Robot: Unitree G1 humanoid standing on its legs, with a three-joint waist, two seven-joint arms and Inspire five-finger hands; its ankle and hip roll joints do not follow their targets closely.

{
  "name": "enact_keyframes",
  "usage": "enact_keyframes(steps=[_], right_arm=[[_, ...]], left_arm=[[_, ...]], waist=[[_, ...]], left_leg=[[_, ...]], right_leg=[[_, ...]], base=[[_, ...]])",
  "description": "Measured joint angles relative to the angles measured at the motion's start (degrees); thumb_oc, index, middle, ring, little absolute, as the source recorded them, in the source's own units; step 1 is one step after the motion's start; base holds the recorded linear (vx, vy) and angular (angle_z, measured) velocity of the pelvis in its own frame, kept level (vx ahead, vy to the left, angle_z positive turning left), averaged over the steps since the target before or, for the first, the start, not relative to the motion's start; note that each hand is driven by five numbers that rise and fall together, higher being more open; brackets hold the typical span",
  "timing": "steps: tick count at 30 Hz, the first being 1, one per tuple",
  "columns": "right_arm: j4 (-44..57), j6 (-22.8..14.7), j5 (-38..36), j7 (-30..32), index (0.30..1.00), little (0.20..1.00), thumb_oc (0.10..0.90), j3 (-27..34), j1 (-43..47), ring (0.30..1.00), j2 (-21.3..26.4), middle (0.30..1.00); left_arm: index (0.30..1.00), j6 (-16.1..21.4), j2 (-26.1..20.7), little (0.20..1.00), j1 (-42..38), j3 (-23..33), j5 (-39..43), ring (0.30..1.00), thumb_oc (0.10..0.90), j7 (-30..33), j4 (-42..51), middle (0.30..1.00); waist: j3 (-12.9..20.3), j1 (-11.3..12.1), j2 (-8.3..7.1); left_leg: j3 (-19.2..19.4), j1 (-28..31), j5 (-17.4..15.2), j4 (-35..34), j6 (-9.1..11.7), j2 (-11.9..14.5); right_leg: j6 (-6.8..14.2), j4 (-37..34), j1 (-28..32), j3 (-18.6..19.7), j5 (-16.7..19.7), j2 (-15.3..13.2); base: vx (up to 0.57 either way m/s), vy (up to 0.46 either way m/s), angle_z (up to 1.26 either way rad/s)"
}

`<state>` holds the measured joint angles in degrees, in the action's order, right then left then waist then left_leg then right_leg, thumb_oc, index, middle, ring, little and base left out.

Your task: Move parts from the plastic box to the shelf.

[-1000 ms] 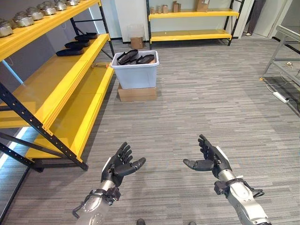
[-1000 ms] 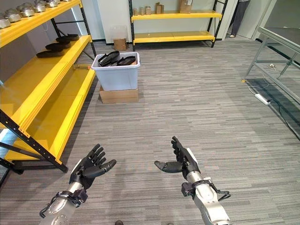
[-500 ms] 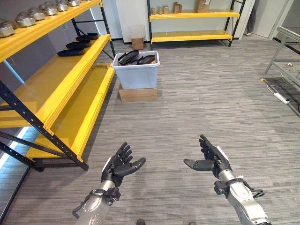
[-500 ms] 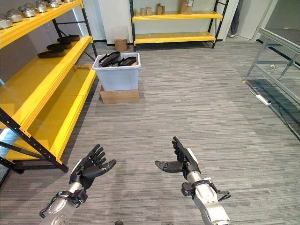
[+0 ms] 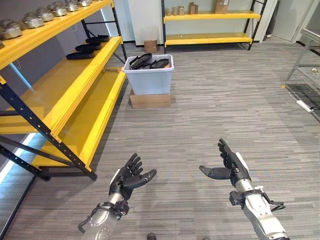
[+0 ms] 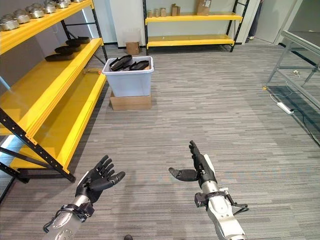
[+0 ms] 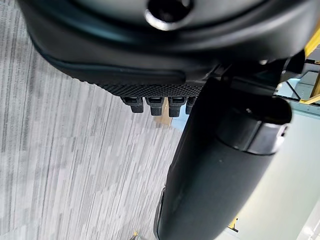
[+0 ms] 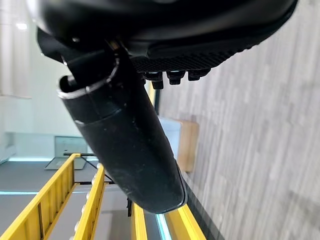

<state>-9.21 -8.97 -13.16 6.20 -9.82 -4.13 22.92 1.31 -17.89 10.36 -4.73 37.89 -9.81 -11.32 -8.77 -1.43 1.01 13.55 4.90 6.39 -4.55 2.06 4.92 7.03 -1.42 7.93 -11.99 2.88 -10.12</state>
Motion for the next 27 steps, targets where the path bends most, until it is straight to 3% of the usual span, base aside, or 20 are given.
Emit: enact_keyframes(steps=[2,5,7,8,9,10,11,12,13,14,15,16,17,18,19,20,21,22,25,27], right_arm=[[0.0,-1.8,0.3,0.9,1.000,1.000,0.900,0.5,-0.1,1.000,-0.2,1.000],[0.1,-2.5,0.9,2.5,1.000,1.000,0.900,2.6,-0.3,1.000,-1.1,1.000],[0.8,-4.5,1.2,3.3,1.000,1.000,0.900,4.3,-0.3,1.000,-2.8,1.000],[0.3,-4.2,1.3,2.8,1.000,1.000,0.900,3.6,-0.9,1.000,-2.5,1.000],[0.9,-4.1,1.3,1.9,1.000,1.000,0.900,3.7,-0.8,1.000,-2.2,1.000],[1.6,-3.4,1.1,0.5,1.000,1.000,0.900,3.5,-0.8,1.000,-1.5,1.000],[1.6,-3.1,1.1,-0.7,1.000,1.000,0.900,3.0,-0.8,1.000,-1.2,1.000],[2.8,-3.1,0.9,-0.7,1.000,1.000,0.900,2.7,-1.2,1.000,-0.5,1.000],[2.4,-3.1,0.6,-0.4,1.000,1.000,0.900,3.1,-1.0,1.000,-0.1,1.000],[2.0,-2.8,0.1,0.4,1.000,1.000,0.900,4.3,-1.0,1.000,-0.2,1.000],[2.1,-2.9,-0.4,0.8,1.000,1.000,0.900,5.1,-1.7,1.000,-0.2,1.000],[3.6,-3.9,-0.4,2.7,1.000,1.000,0.900,5.9,-3.3,1.000,-1.7,1.000],[4.6,-3.8,-0.4,3.7,1.000,1.000,0.900,5.9,-5.1,1.000,-2.0,1.000],[4.0,-3.7,-0.1,3.8,1.000,1.000,0.900,5.9,-4.5,1.000,-2.2,1.000],[4.0,-3.1,0.2,3.9,1.000,1.000,0.900,5.8,-3.9,1.000,-2.2,1.000],[4.3,-3.2,0.3,3.9,1.000,1.000,0.900,5.9,-3.7,1.000,-2.0,1.000],[4.3,-3.1,1.0,3.9,1.000,1.000,0.900,5.7,-3.1,1.000,-1.9,1.000],[4.3,-3.1,1.9,3.7,1.000,1.000,0.900,5.6,-2.4,1.000,-1.9,1.000],[4.4,-3.1,2.2,3.6,1.000,1.000,0.900,5.6,-0.6,1.000,-1.6,1.000],[4.4,-3.1,2.4,3.4,1.000,1.000,0.900,5.6,0.1,1.000,-0.8,1.000]], left_arm=[[1.000,-0.2,-0.2,1.000,-0.2,-0.1,0.0,1.000,0.900,-1.5,-0.2,1.000],[1.000,-1.4,-0.8,1.000,-2.8,-0.3,-0.1,1.000,0.900,-3.6,-2.7,1.000],[1.000,-1.7,-0.8,1.000,-4.6,-1.0,-0.1,1.000,0.900,-4.2,-3.0,1.000],[1.000,-1.7,-0.6,1.000,-3.5,-2.3,0.0,1.000,0.900,-4.3,-3.0,1.000],[1.000,-1.7,-0.6,1.000,-3.1,-2.4,0.0,1.000,0.900,-4.2,-1.9,1.000],[1.000,-1.7,-1.0,1.000,-3.4,-2.2,0.0,1.000,0.900,-4.2,-1.8,1.000],[1.000,-1.7,-1.7,1.000,-4.9,-1.9,0.0,1.000,0.900,-4.2,-3.0,1.000],[1.000,-2.0,-3.2,1.000,-10.0,-1.4,0.0,1.000,0.900,-4.1,-7.0,1.000],[1.000,-2.5,-2.9,1.000,-12.5,-1.2,0.0,1.000,0.900,-3.6,-9.2,1.000],[1.000,-2.4,-1.3,1.000,-13.2,-1.1,0.0,1.000,0.900,-3.1,-8.3,1.000],[1.000,-2.3,-0.1,1.000,-11.9,-1.7,-0.1,1.000,0.900,-3.3,-7.5,1.000],[1.000,-0.6,1.2,1.000,-9.5,-2.1,0.0,1.000,0.900,-4.3,-5.7,1.000],[1.000,-0.3,0.8,1.000,-7.9,-3.2,-0.1,1.000,0.900,-5.7,-5.2,1.000],[1.000,0.3,0.9,1.000,-7.0,-3.3,0.0,1.000,0.900,-5.9,-5.1,1.000],[1.000,0.3,1.3,1.000,-5.8,-3.5,0.1,1.000,0.900,-5.7,-5.3,1.000],[1.000,0.2,1.1,1.000,-4.4,-4.2,0.0,1.000,0.900,-5.9,-5.0,1.000],[1.000,0.3,0.6,1.000,-3.3,-4.2,0.1,1.000,0.900,-6.0,-4.3,1.000],[1.000,0.3,0.0,1.000,-2.6,-4.1,0.1,1.000,0.900,-5.9,-4.2,1.000],[1.000,0.3,-1.1,1.000,-2.9,-4.0,0.1,1.000,0.900,-5.9,-4.2,1.000],[1.000,0.4,-1.0,1.000,-3.1,-4.2,0.1,1.000,0.900,-5.9,-3.2,1.000]], waist=[[-0.4,-0.2,-0.68],[-2.1,-0.2,-2.62],[-5.6,-0.3,-2.71],[-5.6,-0.1,-0.01],[-5.9,-0.6,1.42],[-6.9,-1.2,2.44],[-7.2,-2.0,1.95],[-9.1,-4.4,-1.75],[-10.3,-5.1,-3.55],[-11.0,-5.5,-3.11],[-11.7,-5.5,-1.63],[-12.1,-7.4,-2.38],[-12.0,-8.8,-1.98],[-12.2,-7.9,-2.18],[-12.4,-6.5,-1.44],[-12.1,-6.7,0.26],[-12.1,-6.5,0.70],[-12.0,-6.3,0.86],[-12.0,-6.6,0.92],[-10.9,-6.7,0.91]], left_leg=[[0.0,-0.7,-0.2,0.2,-0.9,-1.2],[-0.5,-3.3,-3.6,5.7,-4.7,-4.4],[-1.3,-7.8,-12.2,19.8,-12.0,-5.9],[0.0,-7.9,-13.8,21.2,-8.3,-4.9],[0.1,-7.9,-13.2,19.1,-8.2,-4.5],[-1.5,-8.0,-10.8,14.9,-6.0,-4.4],[-1.3,-7.8,-10.5,11.5,-5.0,-4.6],[2.0,-7.6,-13.6,15.4,-6.3,-5.1],[1.7,-7.5,-11.7,16.4,-7.9,-7.3],[1.7,-7.6,-12.2,15.4,-8.7,-8.2],[1.0,-7.0,-11.3,13.8,-6.6,-8.9],[-0.5,-7.4,-15.0,16.8,-6.9,-10.9],[-5.5,-10.1,-20.0,29.1,-8.8,-9.6],[-5.8,-9.8,-22.0,29.9,-10.0,-10.4],[-5.5,-8.9,-22.0,28.7,-9.5,-10.7],[-6.7,-8.6,-20.8,26.4,-9.4,-10.6],[-7.2,-7.1,-19.0,21.9,-8.9,-11.2],[-7.7,-5.2,-17.2,18.8,-9.5,-11.3],[-9.4,-0.1,-16.6,13.9,-9.2,-11.2],[-9.8,3.3,-17.7,12.6,-7.3,-11.0]], right_leg=[[0.6,4.1,-2.3,-0.2,-2.0,-1.4],[1.1,13.8,-6.7,0.5,-2.2,-5.4],[1.1,35.2,-16.6,0.9,-0.8,-11.5],[-0.3,38.8,-19.7,0.8,-1.0,-10.9],[0.0,35.4,-20.7,0.7,-3.7,-6.9],[-0.3,27.3,-20.2,2.5,-6.0,-0.4],[-1.1,18.8,-19.6,3.9,-7.0,3.8],[3.3,6.7,-17.2,3.3,-6.5,3.8],[3.4,3.7,-16.9,3.1,-4.2,2.7],[2.2,-0.9,-17.6,1.9,-0.5,2.7],[2.2,-2.7,-17.7,2.2,0.7,3.1],[4.2,-1.6,-17.2,11.3,0.5,1.7],[4.6,4.0,-16.2,14.1,-0.4,1.4],[3.2,6.6,-17.4,13.8,1.6,0.9],[1.9,9.9,-19.5,13.2,1.7,0.8],[0.4,11.7,-21.5,11.5,0.9,1.2],[-0.9,13.0,-22.8,9.7,0.5,2.0],[-2.9,14.1,-23.1,8.4,0.4,2.9],[-4.2,16.1,-22.9,6.7,0.9,5.7],[-6.5,15.2,-22.7,6.8,1.7,6.5]], base=[[0.01,0.238,0.10],[0.09,0.287,0.09],[0.11,0.104,-0.29],[0.21,-0.082,-0.52],[0.41,-0.196,-0.48],[0.39,-0.262,-0.16],[0.45,-0.302,0.39],[0.25,-0.193,0.63],[0.66,-0.316,0.77],[0.65,-0.305,0.42],[0.90,-0.453,0.74],[0.51,-0.295,1.32],[0.40,-0.252,1.14],[0.19,-0.133,0.40],[0.29,-0.198,-0.09],[0.35,-0.228,0.13],[0.41,-0.266,0.43],[0.30,-0.196,0.24],[0.28,-0.194,0.21],[0.26,-0.179,0.27]])
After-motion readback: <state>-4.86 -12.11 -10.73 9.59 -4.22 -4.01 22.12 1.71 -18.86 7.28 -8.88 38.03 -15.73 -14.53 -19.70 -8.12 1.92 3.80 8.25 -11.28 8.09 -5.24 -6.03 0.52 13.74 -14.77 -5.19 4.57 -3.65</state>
